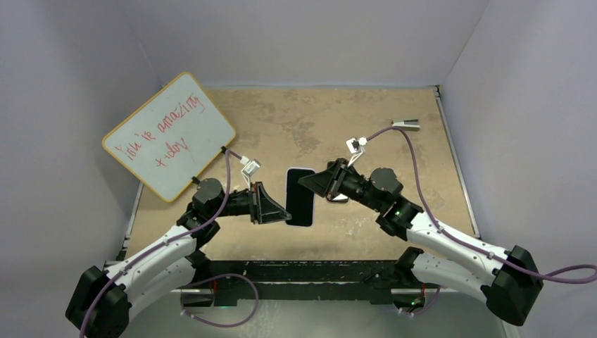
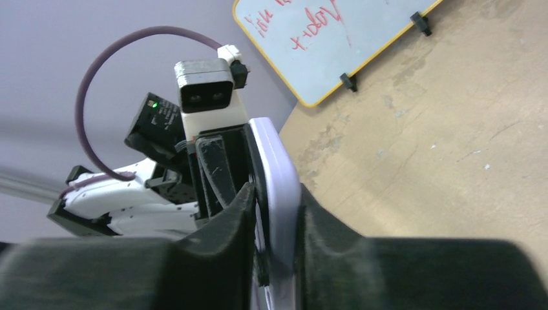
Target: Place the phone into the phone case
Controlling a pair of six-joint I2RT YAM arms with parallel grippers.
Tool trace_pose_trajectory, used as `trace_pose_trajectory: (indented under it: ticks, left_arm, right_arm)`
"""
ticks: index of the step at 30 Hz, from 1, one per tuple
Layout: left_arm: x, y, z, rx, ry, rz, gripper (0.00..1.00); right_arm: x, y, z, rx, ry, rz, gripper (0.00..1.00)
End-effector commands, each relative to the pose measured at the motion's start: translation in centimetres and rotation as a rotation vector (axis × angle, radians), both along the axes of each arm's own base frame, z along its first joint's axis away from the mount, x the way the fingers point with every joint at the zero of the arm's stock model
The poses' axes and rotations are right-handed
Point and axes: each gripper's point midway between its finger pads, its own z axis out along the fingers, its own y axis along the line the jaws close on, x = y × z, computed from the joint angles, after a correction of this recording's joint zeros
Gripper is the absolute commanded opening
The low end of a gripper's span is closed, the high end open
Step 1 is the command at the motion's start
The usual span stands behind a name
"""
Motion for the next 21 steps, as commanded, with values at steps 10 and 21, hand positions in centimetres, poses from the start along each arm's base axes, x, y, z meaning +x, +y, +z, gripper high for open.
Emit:
trace_pose_trajectory:
  ticks: [10, 21]
  left_arm:
    - [0.4, 0.6, 2.1, -0.002, -0.075, 0.062, 0.27]
    - [4.6, 1.1, 5.8, 0.072, -0.237, 0.256, 0.54]
  right_arm:
    - [-1.2, 0.5, 4.7, 0.105, -0.142, 0.127, 0.0]
    - [-4.3, 0.5, 2.2, 0.139, -0.089, 0.278, 0.0]
